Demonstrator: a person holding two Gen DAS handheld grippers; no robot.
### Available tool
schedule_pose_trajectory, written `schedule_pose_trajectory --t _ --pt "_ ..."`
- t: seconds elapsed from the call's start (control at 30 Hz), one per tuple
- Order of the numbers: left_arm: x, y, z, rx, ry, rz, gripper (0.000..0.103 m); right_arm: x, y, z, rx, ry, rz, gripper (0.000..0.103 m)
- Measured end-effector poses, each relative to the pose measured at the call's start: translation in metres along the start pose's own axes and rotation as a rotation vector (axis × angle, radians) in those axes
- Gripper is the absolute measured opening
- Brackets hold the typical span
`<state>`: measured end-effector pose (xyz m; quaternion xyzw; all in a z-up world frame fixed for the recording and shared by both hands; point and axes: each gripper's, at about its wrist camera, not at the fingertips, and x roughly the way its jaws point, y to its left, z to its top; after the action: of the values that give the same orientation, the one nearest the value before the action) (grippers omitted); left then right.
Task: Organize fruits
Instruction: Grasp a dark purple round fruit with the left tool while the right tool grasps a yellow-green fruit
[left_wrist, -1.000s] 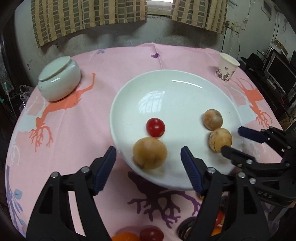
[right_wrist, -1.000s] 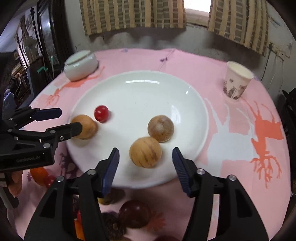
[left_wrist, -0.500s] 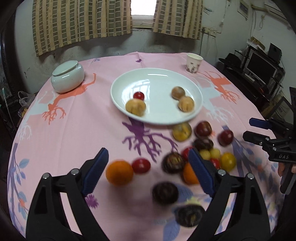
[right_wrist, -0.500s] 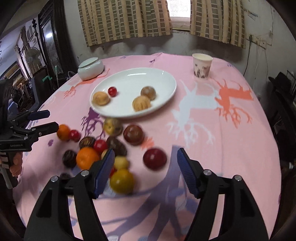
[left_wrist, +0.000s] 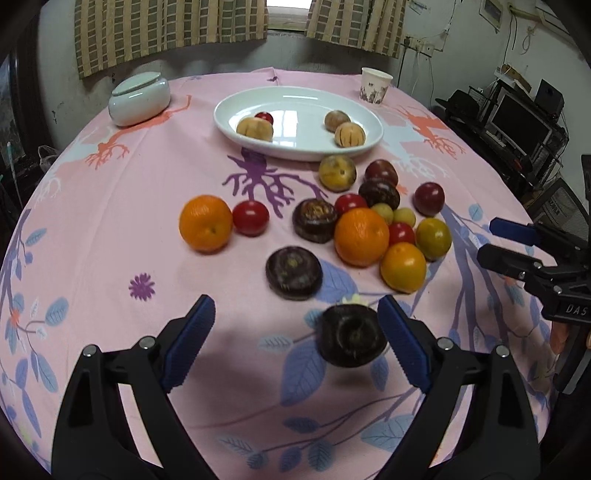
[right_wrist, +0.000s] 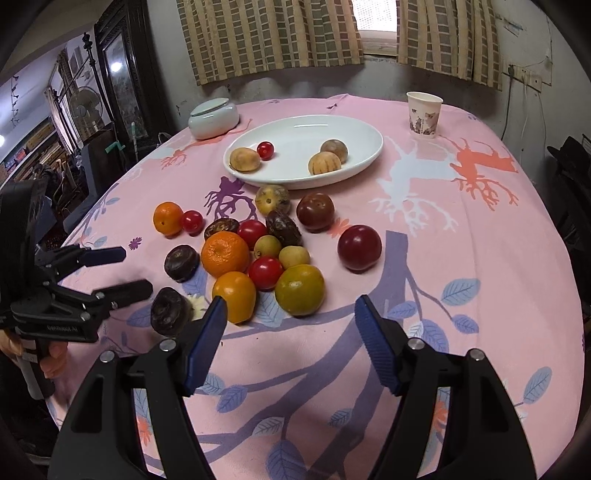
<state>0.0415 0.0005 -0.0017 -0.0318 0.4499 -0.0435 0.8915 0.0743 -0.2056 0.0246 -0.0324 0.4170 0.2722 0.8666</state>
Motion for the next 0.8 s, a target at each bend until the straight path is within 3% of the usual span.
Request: schedule_pose_trajectory --t 0.07,0.33,0.47,0.5,0.8 --pt "0.003 -0.005 -0.004 0.007 0.003 0.001 0.091 -0.002 -0.004 -0.001 0.020 -0.032 0.003 0.099" --pt "0.018 -0.026 -0.012 0.030 0.037 0.005 0.090 0.005 -0.019 -0.005 0.081 -0.038 0.052 0.099" --pt "0.033 -0.030 -0.015 0.041 0.087 -0.034 0.057 0.009 -0.021 -0.007 0.086 -0.019 0.028 0.099" --pt "0.032 -0.033 -0.015 0.055 0.061 -0.027 0.049 0.008 -0.020 -0.007 0.078 -0.025 0.027 0.099" --pt "0.026 -0.030 -0.018 0.096 0.047 -0.018 0.049 0.020 -0.021 -0.013 0.051 0.011 -0.026 0.099"
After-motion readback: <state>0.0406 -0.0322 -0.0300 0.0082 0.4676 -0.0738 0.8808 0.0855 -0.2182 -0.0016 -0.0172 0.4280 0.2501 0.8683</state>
